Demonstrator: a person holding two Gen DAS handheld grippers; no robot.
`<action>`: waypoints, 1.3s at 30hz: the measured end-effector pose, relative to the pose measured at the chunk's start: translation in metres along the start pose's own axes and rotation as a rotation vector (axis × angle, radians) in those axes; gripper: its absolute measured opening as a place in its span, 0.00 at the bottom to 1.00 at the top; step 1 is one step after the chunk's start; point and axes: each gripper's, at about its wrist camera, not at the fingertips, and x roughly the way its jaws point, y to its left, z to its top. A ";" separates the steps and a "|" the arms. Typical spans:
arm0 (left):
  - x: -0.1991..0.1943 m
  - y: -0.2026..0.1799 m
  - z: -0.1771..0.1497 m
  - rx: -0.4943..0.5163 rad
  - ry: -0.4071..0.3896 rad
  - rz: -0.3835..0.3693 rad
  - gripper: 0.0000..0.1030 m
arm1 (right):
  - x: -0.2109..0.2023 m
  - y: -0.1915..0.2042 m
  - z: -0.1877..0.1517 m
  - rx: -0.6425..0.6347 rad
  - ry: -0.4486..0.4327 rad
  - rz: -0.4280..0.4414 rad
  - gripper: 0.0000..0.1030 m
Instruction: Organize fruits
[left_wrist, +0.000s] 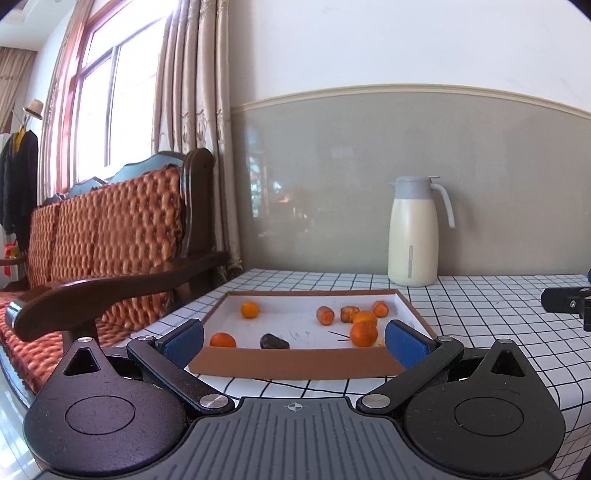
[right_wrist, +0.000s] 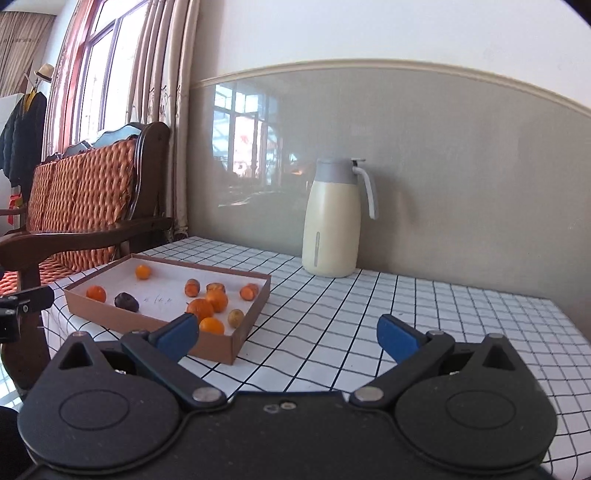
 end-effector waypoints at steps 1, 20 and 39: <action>0.001 0.001 0.000 -0.012 0.004 0.000 1.00 | -0.003 0.000 -0.002 -0.004 -0.010 -0.001 0.94; -0.005 0.013 -0.006 -0.069 -0.040 0.008 1.00 | -0.009 0.003 -0.004 -0.033 -0.049 0.005 0.94; -0.005 0.008 -0.004 -0.047 -0.047 0.012 1.00 | -0.009 -0.001 -0.003 -0.012 -0.040 0.008 0.94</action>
